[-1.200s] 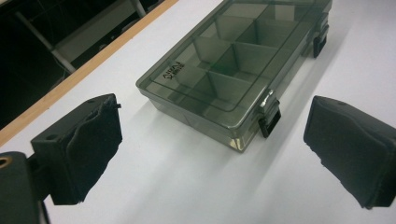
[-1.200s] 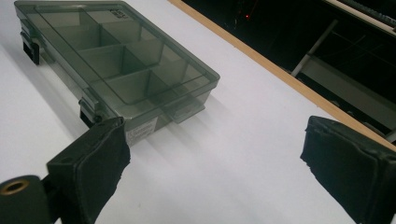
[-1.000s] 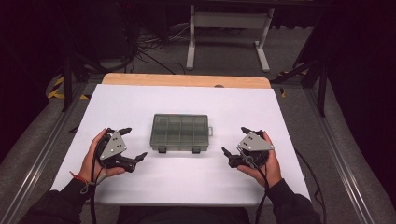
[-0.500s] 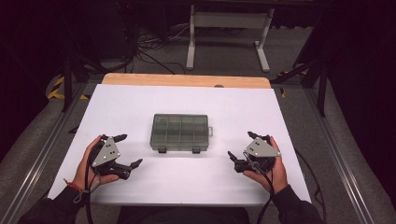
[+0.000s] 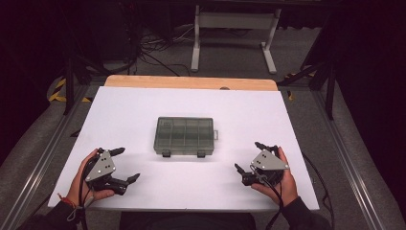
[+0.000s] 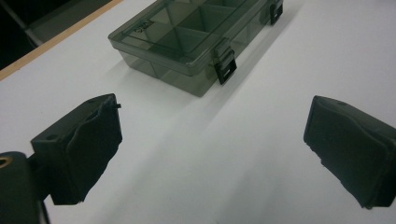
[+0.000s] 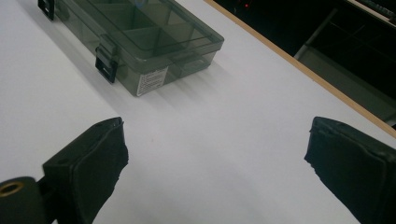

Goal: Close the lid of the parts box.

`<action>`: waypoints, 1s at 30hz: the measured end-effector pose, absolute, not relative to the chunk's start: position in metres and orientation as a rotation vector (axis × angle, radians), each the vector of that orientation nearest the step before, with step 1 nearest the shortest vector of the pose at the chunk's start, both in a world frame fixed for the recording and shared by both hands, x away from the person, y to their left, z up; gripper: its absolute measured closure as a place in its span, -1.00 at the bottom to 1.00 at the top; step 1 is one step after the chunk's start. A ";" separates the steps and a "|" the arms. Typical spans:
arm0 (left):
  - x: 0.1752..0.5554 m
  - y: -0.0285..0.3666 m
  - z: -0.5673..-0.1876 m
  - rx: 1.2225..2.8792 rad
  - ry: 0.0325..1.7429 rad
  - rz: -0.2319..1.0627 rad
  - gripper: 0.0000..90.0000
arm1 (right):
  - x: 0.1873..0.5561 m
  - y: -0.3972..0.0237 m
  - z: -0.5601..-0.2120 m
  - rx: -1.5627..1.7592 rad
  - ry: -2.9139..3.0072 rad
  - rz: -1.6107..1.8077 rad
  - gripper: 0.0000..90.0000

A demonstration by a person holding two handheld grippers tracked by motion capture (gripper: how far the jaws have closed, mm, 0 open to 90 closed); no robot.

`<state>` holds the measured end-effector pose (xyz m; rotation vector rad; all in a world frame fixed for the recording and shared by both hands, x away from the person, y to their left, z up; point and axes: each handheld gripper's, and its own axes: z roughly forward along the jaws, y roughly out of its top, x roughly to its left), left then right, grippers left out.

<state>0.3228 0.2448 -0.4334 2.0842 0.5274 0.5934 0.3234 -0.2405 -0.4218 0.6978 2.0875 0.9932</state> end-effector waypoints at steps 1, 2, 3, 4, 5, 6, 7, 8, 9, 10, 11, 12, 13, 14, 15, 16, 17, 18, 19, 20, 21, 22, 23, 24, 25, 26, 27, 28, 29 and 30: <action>0.322 0.246 -0.433 2.080 0.530 0.587 -0.89 | 0.322 -0.241 -0.422 0.700 2.086 0.997 -0.88; 0.321 0.246 -0.434 2.076 0.537 0.584 -0.89 | 0.322 -0.241 -0.423 0.702 2.088 1.003 -0.88; 0.321 0.247 -0.433 2.077 0.537 0.588 -0.89 | 0.321 -0.241 -0.424 0.703 2.092 1.003 -0.88; 0.321 0.248 -0.433 2.075 0.538 0.586 -0.89 | 0.320 -0.241 -0.425 0.699 2.094 1.002 -0.88; 0.322 0.248 -0.433 2.076 0.541 0.586 -0.89 | 0.320 -0.241 -0.425 0.700 2.101 1.000 -0.88; 0.322 0.248 -0.434 2.077 0.541 0.583 -0.89 | 0.319 -0.240 -0.427 0.696 2.110 0.996 -0.88; 0.322 0.247 -0.434 2.072 0.543 0.578 -0.89 | 0.319 -0.240 -0.427 0.693 2.109 0.992 -0.88; 0.322 0.247 -0.433 2.075 0.538 0.583 -0.89 | 0.319 -0.240 -0.428 0.688 2.111 0.990 -0.88; 0.322 0.247 -0.433 2.075 0.533 0.585 -0.89 | 0.318 -0.240 -0.428 0.688 2.112 0.994 -0.88; 0.322 0.246 -0.433 2.074 0.535 0.583 -0.89 | 0.318 -0.240 -0.427 0.688 2.111 0.996 -0.88; 0.322 0.246 -0.433 2.073 0.537 0.583 -0.89 | 0.318 -0.241 -0.427 0.688 2.109 0.998 -0.88; 0.322 0.246 -0.433 2.074 0.534 0.584 -0.89 | 0.318 -0.241 -0.427 0.687 2.109 1.001 -0.88; 0.322 0.246 -0.433 2.075 0.534 0.583 -0.89 | 0.318 -0.241 -0.427 0.685 2.108 1.009 -0.88; 0.322 0.245 -0.433 2.075 0.535 0.581 -0.89 | 0.317 -0.240 -0.426 0.685 2.107 1.006 -0.88; 0.322 0.245 -0.433 2.076 0.533 0.583 -0.89 | 0.317 -0.240 -0.426 0.685 2.107 1.006 -0.88; 0.322 0.245 -0.433 2.077 0.531 0.587 -0.89 | 0.317 -0.240 -0.427 0.685 2.110 1.006 -0.88; 0.322 0.245 -0.433 2.077 0.531 0.585 -0.89 | 0.317 -0.239 -0.427 0.683 2.111 1.006 -0.88; 0.322 0.244 -0.433 2.076 0.529 0.585 -0.89 | 0.317 -0.239 -0.427 0.676 2.114 1.003 -0.88; 0.323 0.244 -0.433 2.075 0.527 0.584 -0.89 | 0.317 -0.238 -0.427 0.674 2.113 1.003 -0.88; 0.323 0.244 -0.433 2.071 0.525 0.583 -0.89 | 0.317 -0.238 -0.427 0.671 2.107 1.001 -0.88; 0.323 0.244 -0.432 2.073 0.518 0.591 -0.89 | 0.317 -0.238 -0.427 0.672 2.107 1.000 -0.88; 0.323 0.244 -0.432 2.073 0.521 0.586 -0.89 | 0.317 -0.238 -0.427 0.674 2.107 1.000 -0.88; 0.323 0.244 -0.433 2.074 0.519 0.586 -0.89 | 0.317 -0.238 -0.428 0.674 2.106 1.001 -0.88; 0.323 0.244 -0.432 2.076 0.509 0.588 -0.89 | 0.317 -0.238 -0.428 0.672 2.105 0.999 -0.88; 0.323 0.244 -0.432 2.075 0.505 0.588 -0.89 | 0.317 -0.237 -0.428 0.671 2.108 0.996 -0.88; 0.323 0.244 -0.432 2.070 0.509 0.581 -0.89 | 0.317 -0.237 -0.428 0.668 2.107 0.995 -0.88; 0.323 0.243 -0.432 2.072 0.508 0.582 -0.89 | 0.316 -0.237 -0.427 0.668 2.104 0.998 -0.88; 0.323 0.243 -0.432 2.072 0.508 0.582 -0.90 | 0.315 -0.237 -0.427 0.668 2.102 1.001 -0.88; 0.323 0.244 -0.432 2.077 0.498 0.593 -0.90 | 0.315 -0.236 -0.426 0.663 2.100 0.999 -0.88; 0.322 0.244 -0.431 2.072 0.501 0.590 -0.90 | 0.315 -0.236 -0.426 0.663 2.100 0.999 -0.88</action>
